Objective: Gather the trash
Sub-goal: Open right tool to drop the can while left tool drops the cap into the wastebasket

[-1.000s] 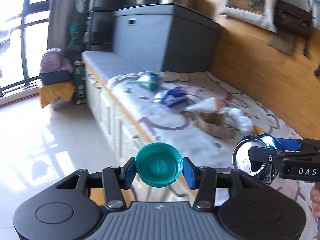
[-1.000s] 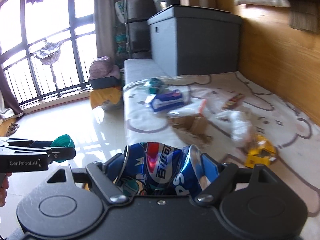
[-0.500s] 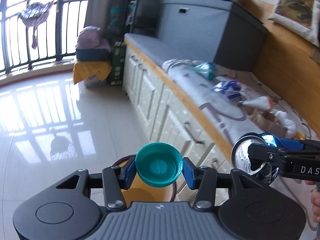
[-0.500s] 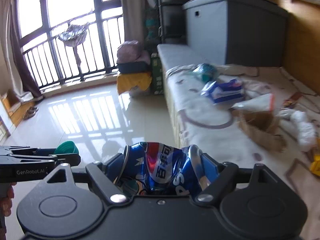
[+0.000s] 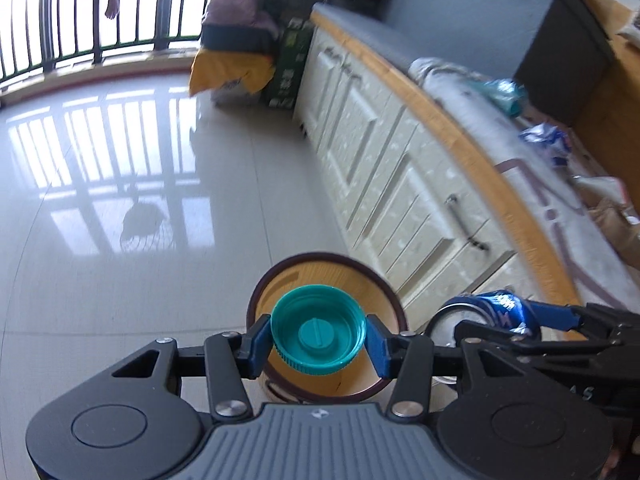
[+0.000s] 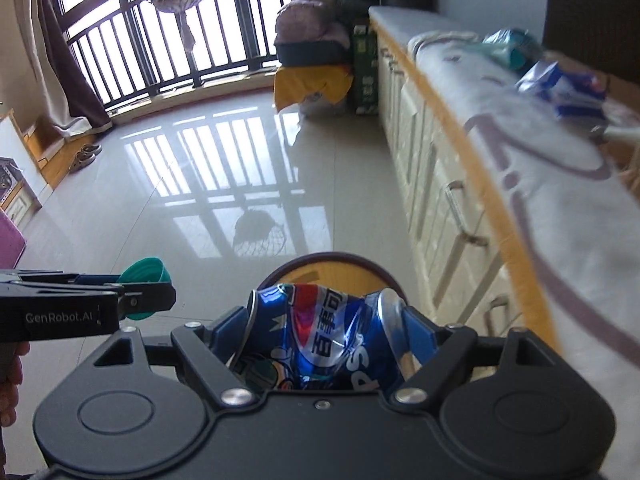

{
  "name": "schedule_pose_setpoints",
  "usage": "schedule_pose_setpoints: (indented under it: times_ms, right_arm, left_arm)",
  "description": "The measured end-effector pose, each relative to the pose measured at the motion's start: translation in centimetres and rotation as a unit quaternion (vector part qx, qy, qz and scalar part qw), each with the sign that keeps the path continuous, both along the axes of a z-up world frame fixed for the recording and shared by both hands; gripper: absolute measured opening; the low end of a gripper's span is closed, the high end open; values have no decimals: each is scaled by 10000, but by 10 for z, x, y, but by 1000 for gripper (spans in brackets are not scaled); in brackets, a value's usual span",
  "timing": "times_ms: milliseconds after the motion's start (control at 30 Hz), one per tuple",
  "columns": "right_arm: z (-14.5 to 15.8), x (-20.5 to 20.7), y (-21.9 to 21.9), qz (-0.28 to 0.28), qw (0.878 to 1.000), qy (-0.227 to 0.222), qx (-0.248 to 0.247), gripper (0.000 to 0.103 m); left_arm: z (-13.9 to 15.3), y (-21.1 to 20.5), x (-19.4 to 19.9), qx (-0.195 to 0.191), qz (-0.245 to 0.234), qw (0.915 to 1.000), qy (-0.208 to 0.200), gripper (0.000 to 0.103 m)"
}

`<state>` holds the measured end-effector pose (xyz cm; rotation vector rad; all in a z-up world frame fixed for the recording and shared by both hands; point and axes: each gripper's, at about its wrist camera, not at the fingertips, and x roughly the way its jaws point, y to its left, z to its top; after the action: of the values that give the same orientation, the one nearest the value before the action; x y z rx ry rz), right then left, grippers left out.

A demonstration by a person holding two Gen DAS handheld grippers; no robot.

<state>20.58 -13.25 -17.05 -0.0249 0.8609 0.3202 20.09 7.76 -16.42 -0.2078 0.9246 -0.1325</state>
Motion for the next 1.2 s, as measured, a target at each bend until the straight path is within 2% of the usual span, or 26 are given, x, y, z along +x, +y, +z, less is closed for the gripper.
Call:
schedule_pose_setpoints:
  times_ms: [400, 600, 700, 933, 1033, 1200]
  right_arm:
    - [-86, 48, -5, -198, 9968, 737, 248, 84]
    - [-128, 67, -9, -281, 9942, 921, 486, 84]
    - [-153, 82, -16, -414, 9907, 1176, 545, 84]
    - [-174, 99, -1, -60, 9891, 1401, 444, 85]
    - [-178, 102, 12, 216, 9895, 1393, 311, 85]
    - [-189, 109, 20, 456, 9895, 1367, 100, 86]
  left_arm:
    - [-61, -12, 53, -188, 268, 9982, 511, 50]
    - [-95, -22, 89, -282, 625, 9948, 748, 50]
    - [-111, -27, 105, -341, 800, 9925, 864, 50]
    - [-145, -26, 120, -481, 862, 9869, 1275, 50]
    - [-158, -18, 122, -703, 929, 9819, 1497, 50]
    - [-170, -13, 129, -781, 1014, 9796, 1546, 50]
